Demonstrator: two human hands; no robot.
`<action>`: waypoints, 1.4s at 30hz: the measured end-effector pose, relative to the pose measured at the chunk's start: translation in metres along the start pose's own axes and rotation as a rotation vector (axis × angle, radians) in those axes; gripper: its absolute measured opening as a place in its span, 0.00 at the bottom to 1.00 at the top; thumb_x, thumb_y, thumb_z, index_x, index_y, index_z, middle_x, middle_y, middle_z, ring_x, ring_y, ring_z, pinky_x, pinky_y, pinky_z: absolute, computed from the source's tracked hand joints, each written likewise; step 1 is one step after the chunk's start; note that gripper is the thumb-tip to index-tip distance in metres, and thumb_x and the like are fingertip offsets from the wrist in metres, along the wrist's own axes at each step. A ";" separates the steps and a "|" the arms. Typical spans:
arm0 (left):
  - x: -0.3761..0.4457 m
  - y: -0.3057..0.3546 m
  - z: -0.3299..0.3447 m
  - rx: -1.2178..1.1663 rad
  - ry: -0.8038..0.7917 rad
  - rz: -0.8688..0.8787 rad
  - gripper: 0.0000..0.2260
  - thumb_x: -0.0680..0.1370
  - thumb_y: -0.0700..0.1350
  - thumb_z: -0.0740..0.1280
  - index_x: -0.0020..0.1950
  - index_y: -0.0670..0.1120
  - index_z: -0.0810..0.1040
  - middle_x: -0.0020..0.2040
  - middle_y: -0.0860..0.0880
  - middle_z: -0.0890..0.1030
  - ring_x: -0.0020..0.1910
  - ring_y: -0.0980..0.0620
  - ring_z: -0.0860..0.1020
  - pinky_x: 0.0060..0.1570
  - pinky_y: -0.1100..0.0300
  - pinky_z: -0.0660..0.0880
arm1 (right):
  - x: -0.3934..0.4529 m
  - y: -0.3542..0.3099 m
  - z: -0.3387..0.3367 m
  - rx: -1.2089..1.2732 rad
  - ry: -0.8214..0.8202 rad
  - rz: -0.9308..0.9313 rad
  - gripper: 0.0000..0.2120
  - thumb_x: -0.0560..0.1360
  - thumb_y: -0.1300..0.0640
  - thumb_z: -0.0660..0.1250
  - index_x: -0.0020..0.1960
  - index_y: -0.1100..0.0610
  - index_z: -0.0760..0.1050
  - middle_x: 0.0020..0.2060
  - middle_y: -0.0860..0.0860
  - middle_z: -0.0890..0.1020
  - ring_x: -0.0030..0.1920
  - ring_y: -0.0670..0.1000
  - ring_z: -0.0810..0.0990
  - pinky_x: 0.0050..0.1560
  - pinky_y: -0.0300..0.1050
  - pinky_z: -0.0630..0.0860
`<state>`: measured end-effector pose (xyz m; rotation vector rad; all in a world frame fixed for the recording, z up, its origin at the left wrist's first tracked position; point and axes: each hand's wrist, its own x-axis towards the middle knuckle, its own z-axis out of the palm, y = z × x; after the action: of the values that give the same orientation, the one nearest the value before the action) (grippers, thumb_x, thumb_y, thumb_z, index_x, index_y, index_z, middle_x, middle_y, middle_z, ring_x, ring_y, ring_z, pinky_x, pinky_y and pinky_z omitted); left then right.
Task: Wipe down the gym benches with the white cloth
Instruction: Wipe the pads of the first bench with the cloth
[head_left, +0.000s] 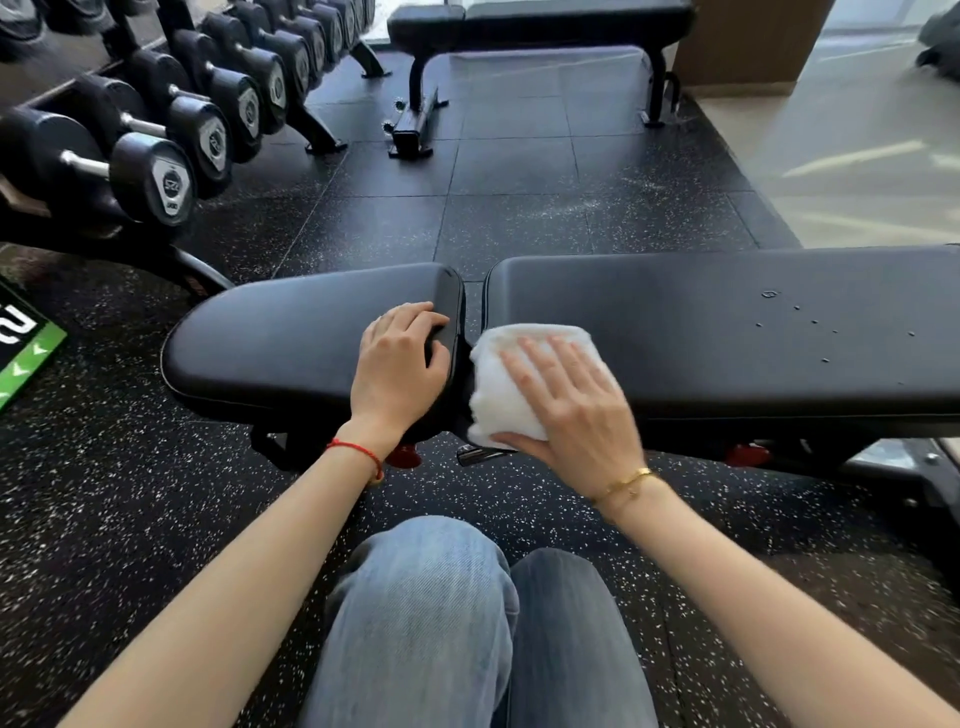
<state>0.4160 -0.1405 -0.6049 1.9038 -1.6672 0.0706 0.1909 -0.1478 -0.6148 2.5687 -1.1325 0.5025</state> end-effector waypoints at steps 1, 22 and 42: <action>0.000 0.000 0.000 -0.006 0.000 0.000 0.14 0.76 0.43 0.63 0.60 0.47 0.80 0.64 0.49 0.78 0.66 0.48 0.73 0.70 0.50 0.65 | 0.004 -0.007 0.004 -0.006 0.000 -0.001 0.38 0.76 0.30 0.56 0.75 0.56 0.66 0.71 0.58 0.72 0.70 0.62 0.70 0.73 0.58 0.64; 0.007 0.077 0.028 -0.064 -0.095 0.052 0.21 0.78 0.47 0.56 0.68 0.43 0.76 0.68 0.44 0.76 0.70 0.45 0.70 0.74 0.46 0.61 | 0.009 0.086 -0.002 0.173 -0.163 0.165 0.33 0.78 0.38 0.49 0.76 0.57 0.61 0.73 0.57 0.68 0.73 0.59 0.64 0.75 0.55 0.57; 0.011 0.100 0.050 -0.082 -0.095 0.096 0.22 0.77 0.51 0.53 0.65 0.42 0.76 0.65 0.45 0.75 0.69 0.45 0.69 0.71 0.50 0.65 | -0.038 0.152 -0.028 0.163 -0.184 0.382 0.30 0.79 0.40 0.55 0.77 0.52 0.61 0.74 0.53 0.66 0.75 0.55 0.61 0.76 0.52 0.55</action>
<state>0.3096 -0.1764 -0.6016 1.7916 -1.7962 -0.0500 0.0471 -0.2109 -0.5876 2.5816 -1.7300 0.4647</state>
